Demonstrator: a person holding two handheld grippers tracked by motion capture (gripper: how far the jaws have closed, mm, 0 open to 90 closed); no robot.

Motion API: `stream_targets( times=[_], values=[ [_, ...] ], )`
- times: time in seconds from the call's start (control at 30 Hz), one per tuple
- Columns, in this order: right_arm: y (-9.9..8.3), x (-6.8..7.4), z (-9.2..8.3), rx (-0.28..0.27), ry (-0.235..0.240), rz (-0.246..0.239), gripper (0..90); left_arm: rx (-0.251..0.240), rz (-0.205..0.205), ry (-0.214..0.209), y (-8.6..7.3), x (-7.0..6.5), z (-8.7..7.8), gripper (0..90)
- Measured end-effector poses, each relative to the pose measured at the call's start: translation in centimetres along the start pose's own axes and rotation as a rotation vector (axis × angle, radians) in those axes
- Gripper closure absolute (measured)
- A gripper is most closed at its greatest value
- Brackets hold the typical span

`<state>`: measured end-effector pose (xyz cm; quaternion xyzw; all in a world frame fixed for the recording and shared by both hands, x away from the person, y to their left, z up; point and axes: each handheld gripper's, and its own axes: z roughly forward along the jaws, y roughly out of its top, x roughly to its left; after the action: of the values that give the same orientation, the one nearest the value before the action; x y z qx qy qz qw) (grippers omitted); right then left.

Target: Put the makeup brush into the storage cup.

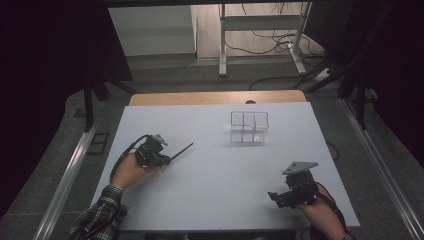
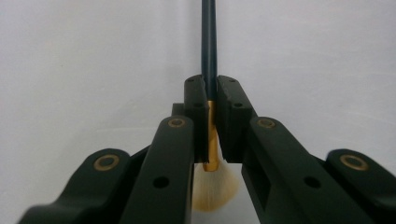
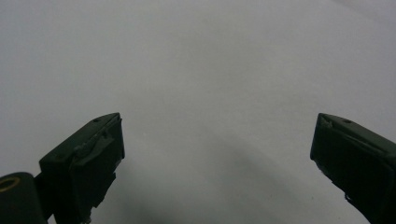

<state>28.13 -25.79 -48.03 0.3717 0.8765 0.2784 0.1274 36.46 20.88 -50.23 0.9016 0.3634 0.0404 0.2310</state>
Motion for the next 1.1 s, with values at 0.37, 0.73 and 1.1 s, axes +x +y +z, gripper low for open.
stream_targets(
  times=[0.37,0.73,1.1],
  values=[
    [0.0,-0.1,-0.1,-0.008,0.004,0.002,2.7,-0.052,0.028,-0.011,-0.7,-1.5,-1.2,83.8],
    [0.0,-0.1,-0.1,-0.007,0.006,0.000,2.6,-0.091,0.060,-0.008,-1.0,-3.1,-2.0,83.8],
    [0.0,0.0,0.0,-0.004,0.010,0.002,2.7,-0.132,0.085,-0.010,-1.2,-4.7,-2.6,83.7]
  ],
)
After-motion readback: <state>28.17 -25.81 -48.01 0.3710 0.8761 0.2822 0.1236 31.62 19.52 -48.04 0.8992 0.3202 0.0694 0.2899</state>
